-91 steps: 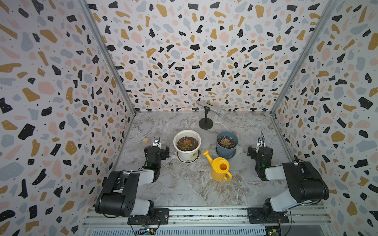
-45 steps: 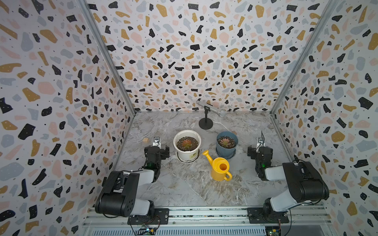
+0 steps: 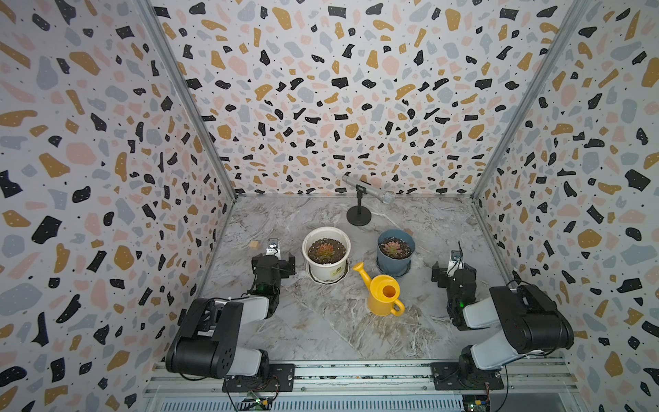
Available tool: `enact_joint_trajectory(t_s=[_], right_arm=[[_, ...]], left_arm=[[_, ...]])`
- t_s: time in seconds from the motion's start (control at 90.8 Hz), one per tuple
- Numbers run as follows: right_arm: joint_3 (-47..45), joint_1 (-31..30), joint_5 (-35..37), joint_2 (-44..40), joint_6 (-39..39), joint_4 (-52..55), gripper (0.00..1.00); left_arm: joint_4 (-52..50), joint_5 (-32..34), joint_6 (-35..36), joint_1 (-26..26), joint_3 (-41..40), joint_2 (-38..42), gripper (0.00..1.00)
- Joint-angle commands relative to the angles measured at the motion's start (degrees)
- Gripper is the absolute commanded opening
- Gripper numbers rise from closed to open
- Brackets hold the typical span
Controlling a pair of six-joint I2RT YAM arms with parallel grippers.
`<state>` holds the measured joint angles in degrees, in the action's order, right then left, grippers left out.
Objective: Water the succulent around the soil edge
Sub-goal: Reset both arms
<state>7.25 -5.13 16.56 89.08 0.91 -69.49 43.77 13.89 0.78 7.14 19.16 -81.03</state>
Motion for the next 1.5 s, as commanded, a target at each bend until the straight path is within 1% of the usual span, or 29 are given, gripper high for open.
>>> enact_joint_trajectory(t_s=[0.0,0.11,0.143,0.22,0.308,0.418,0.584,0.694,0.87,1.486], right_arm=[[-0.56,0.29,-1.64,-0.65,0.59,-8.78,1.00],[1.15,0.26,0.76,-0.16,0.13,-7.16,1.00],[2.04,0.28,1.37,-1.39,-0.31,-3.01,1.00],[7.68,0.28,2.64,-3.03,-1.19,9.45,1.00],[12.02,0.27,0.61,-2.13,-0.37,16.55,1.00],[10.49,0.14,1.95,-1.97,-0.41,13.16,1.00],[12.03,0.12,-0.61,-2.15,0.17,16.74,1.00],[11.26,0.12,-0.23,-2.03,0.32,14.85,1.00],[11.64,0.15,0.61,-2.38,-0.18,16.31,1.00],[11.65,0.16,0.53,-2.07,-0.09,15.88,1.00]], left_arm=[[2.37,-0.69,-0.25,0.07,-0.44,0.24,1.00],[2.37,-0.64,-0.29,0.05,-0.44,0.23,1.00],[2.37,-0.63,-0.25,0.07,-0.44,0.25,1.00],[2.37,-0.69,-0.25,0.07,-0.44,0.23,1.00],[2.38,-0.69,-0.25,0.07,-0.44,0.18,1.00],[2.37,-0.65,-0.20,0.03,-0.44,0.18,1.00],[2.37,-0.62,-0.25,0.03,-0.44,0.20,1.00],[2.37,-0.69,-0.28,0.07,-0.44,0.18,1.00],[2.37,-0.66,-0.26,-0.01,-0.44,0.20,1.00],[2.15,-0.93,-0.34,-0.19,-0.35,0.18,1.00]])
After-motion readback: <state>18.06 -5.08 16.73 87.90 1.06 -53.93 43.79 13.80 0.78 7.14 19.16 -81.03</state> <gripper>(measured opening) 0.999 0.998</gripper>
